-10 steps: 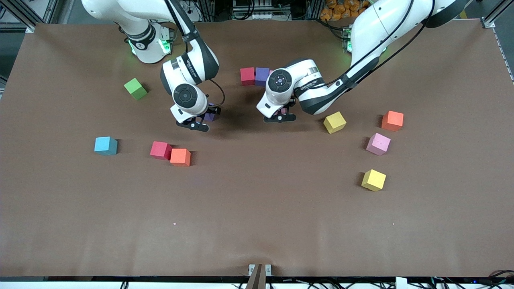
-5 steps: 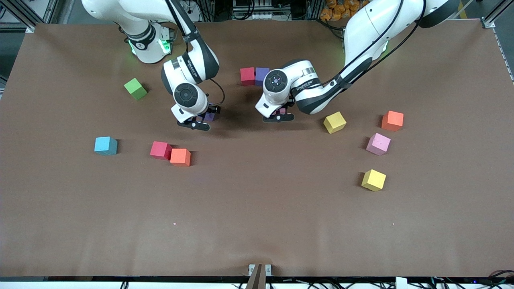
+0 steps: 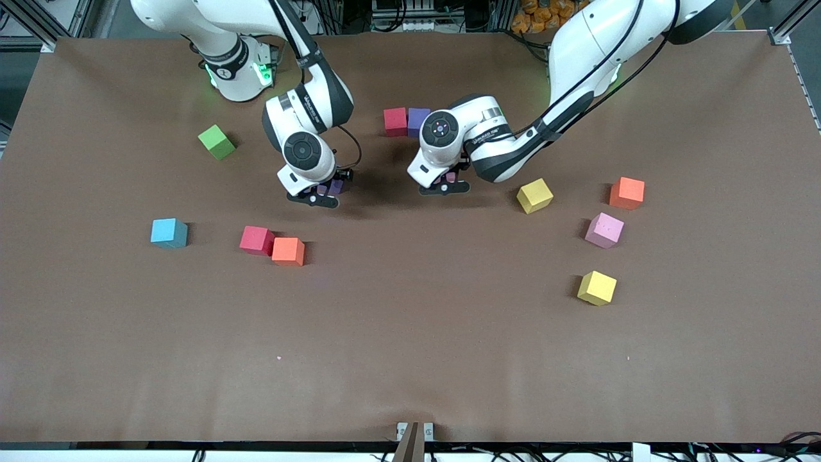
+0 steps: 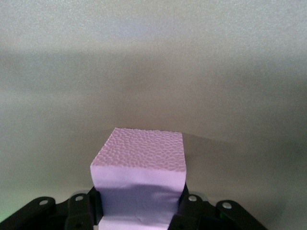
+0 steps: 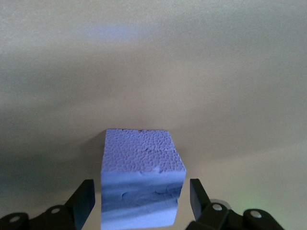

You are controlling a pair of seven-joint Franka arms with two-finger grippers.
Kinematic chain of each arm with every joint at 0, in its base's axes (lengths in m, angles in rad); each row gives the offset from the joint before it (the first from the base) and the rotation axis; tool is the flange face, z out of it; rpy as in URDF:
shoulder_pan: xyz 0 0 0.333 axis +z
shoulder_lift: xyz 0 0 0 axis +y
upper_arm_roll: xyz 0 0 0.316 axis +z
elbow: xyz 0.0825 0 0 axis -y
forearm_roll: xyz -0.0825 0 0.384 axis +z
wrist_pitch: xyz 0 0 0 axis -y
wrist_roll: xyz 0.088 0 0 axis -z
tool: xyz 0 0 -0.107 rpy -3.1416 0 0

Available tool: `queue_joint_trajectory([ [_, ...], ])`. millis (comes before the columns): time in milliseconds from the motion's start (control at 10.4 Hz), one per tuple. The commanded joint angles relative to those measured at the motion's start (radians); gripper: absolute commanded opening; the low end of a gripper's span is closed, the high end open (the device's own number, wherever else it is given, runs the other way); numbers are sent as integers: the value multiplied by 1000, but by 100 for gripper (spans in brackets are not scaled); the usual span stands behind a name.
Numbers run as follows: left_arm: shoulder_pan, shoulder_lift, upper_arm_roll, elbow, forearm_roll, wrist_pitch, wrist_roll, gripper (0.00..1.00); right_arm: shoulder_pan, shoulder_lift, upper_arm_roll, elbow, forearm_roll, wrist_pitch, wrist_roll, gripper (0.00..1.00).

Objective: Form number 2 with 11 blocks

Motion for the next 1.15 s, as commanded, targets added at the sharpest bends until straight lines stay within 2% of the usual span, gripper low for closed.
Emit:
queue_joint_trajectory([
  [0, -29, -6, 12, -2, -9, 16, -31, 0, 6, 3, -1, -18, 7, 29, -10, 87],
  [96, -29, -6, 12, -2, -9, 18, -34, 0, 6, 5, -1, -18, 9, 29, -10, 85],
  [289, -38, -6, 12, -2, -9, 18, -34, 0, 6, 7, -1, -16, 7, 31, -11, 60],
  [385, -37, -6, 14, -2, -7, 18, -31, 10, 6, 7, -1, -16, 7, 31, -11, 53],
  [481, -37, -6, 14, -1, -6, 16, -20, 95, 5, 7, -1, -16, 7, 31, -11, 46],
  [577, -34, -9, 14, 4, -7, 13, -22, 100, 5, 5, -1, -15, 7, 31, -13, 36],
  [674, -29, -14, 14, 7, -7, 10, -23, 100, 6, 5, -1, -7, 7, 26, -17, 28],
  [866, -20, -38, 12, 11, -7, -4, -28, 100, 6, -3, -1, 20, 6, 6, -65, 28],
  [1058, -9, -75, 11, 47, -19, -71, -31, 100, 17, -3, -1, 82, 4, -41, -88, 27],
])
